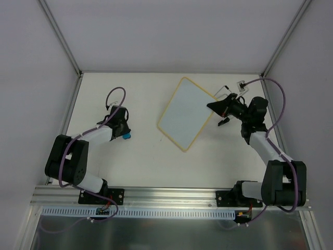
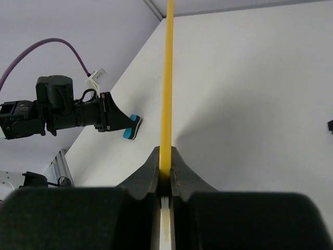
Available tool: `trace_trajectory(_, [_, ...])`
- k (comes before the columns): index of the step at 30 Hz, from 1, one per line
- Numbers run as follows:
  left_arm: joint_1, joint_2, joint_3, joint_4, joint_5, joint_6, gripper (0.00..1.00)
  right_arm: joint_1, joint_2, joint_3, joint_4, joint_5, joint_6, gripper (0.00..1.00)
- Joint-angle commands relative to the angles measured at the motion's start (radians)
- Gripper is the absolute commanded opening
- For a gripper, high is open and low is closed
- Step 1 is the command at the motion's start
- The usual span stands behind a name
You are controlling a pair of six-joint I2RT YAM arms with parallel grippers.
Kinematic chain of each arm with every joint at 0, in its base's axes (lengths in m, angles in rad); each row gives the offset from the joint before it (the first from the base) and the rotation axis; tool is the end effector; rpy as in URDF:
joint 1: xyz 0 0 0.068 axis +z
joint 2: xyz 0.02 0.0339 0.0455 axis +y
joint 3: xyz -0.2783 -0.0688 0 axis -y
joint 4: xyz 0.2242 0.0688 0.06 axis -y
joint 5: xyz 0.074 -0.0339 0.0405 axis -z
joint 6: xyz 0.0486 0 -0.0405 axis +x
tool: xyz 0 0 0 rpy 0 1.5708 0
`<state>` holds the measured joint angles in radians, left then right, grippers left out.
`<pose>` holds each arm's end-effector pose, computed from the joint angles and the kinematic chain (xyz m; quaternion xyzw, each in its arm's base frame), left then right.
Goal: Erase the whiteboard
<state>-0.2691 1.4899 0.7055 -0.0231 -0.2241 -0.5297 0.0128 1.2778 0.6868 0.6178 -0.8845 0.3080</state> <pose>0.2752 -0.0647 0.1873 -0.1611 0.9090 -0.0483 0.3813 0.2635 0.0410 0.3076 -0.2106 0.6687 0.3981 0.5916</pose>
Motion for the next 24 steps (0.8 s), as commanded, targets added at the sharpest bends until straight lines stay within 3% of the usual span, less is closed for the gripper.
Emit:
trace_trajectory(1, [0.042,0.042,0.028,-0.049,0.002,0.016,0.2,-0.086,-0.051,0.127,0.051,-0.054,0.023,0.0])
trace_trajectory(4, [0.047,0.084,0.064,-0.086,0.026,0.01,0.3,-0.145,-0.038,0.172,0.051,-0.085,0.066,0.0])
trace_trajectory(8, [0.047,0.064,0.081,-0.121,0.057,-0.003,0.53,-0.255,-0.005,0.281,0.051,-0.122,0.112,0.0])
trace_trajectory(9, [0.045,0.052,0.086,-0.132,0.06,-0.003,0.65,-0.272,0.006,0.304,0.051,-0.129,0.124,0.0])
trace_trajectory(11, [0.045,0.017,0.1,-0.161,0.074,-0.004,0.78,-0.324,0.051,0.35,0.051,-0.161,0.134,0.0])
trace_trajectory(12, [0.045,-0.028,0.106,-0.193,0.095,-0.006,0.93,-0.342,0.069,0.4,0.051,-0.174,0.138,0.0])
trace_trajectory(13, [0.045,-0.052,0.118,-0.208,0.106,-0.001,0.99,-0.359,0.11,0.425,0.051,-0.204,0.146,0.0])
trace_trajectory(24, [0.047,-0.469,0.229,-0.393,0.137,0.161,0.99,-0.551,0.406,0.744,0.049,-0.373,0.19,0.0])
